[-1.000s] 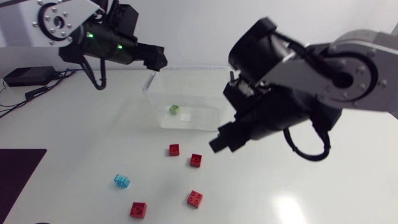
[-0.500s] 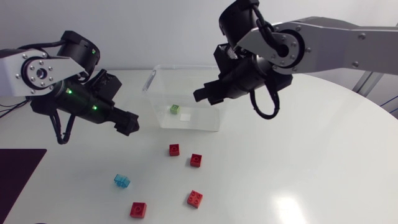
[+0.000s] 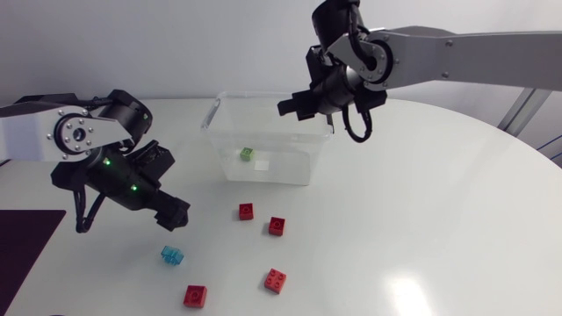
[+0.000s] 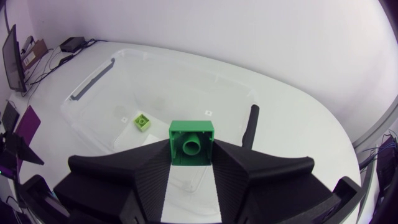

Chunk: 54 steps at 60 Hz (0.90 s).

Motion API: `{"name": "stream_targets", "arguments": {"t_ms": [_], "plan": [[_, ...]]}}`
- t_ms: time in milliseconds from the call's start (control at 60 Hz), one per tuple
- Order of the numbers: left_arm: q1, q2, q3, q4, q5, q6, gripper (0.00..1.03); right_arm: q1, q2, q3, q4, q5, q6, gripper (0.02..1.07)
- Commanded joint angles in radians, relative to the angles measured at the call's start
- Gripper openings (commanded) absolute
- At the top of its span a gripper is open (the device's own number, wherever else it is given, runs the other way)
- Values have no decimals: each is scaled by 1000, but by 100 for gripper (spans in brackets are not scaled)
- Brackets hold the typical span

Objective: Place the duplo bricks in the container

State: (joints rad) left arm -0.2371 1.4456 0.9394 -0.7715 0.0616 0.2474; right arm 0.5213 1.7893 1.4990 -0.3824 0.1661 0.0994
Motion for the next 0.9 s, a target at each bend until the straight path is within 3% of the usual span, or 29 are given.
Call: {"name": "stream_targets", "arguments": {"t_ms": [0,233,367,400,450,500,650,767,883], "plan": [[-10,44,-28,-40,-6,18,98,-12,68,38,31,16,-30,35],[-30,147,15,-196,3,-11,98,-12,156,93,139,107,-86,36],[-25,210,27,-224,24,-31,98,-20,213,156,143,124,-89,37],[-22,223,29,-224,32,-37,98,-21,220,165,143,127,-87,46],[-22,245,32,-218,33,-43,98,-23,229,176,142,133,-87,74],[-19,263,36,-201,35,-50,98,-23,232,181,142,141,-87,95],[-13,299,38,-137,30,-77,97,-26,211,167,140,150,-84,101],[-21,305,18,-81,3,-105,86,-27,133,106,145,148,-76,101],[-28,305,-1,-57,-9,-123,57,-12,18,3,146,147,-72,101]]}}
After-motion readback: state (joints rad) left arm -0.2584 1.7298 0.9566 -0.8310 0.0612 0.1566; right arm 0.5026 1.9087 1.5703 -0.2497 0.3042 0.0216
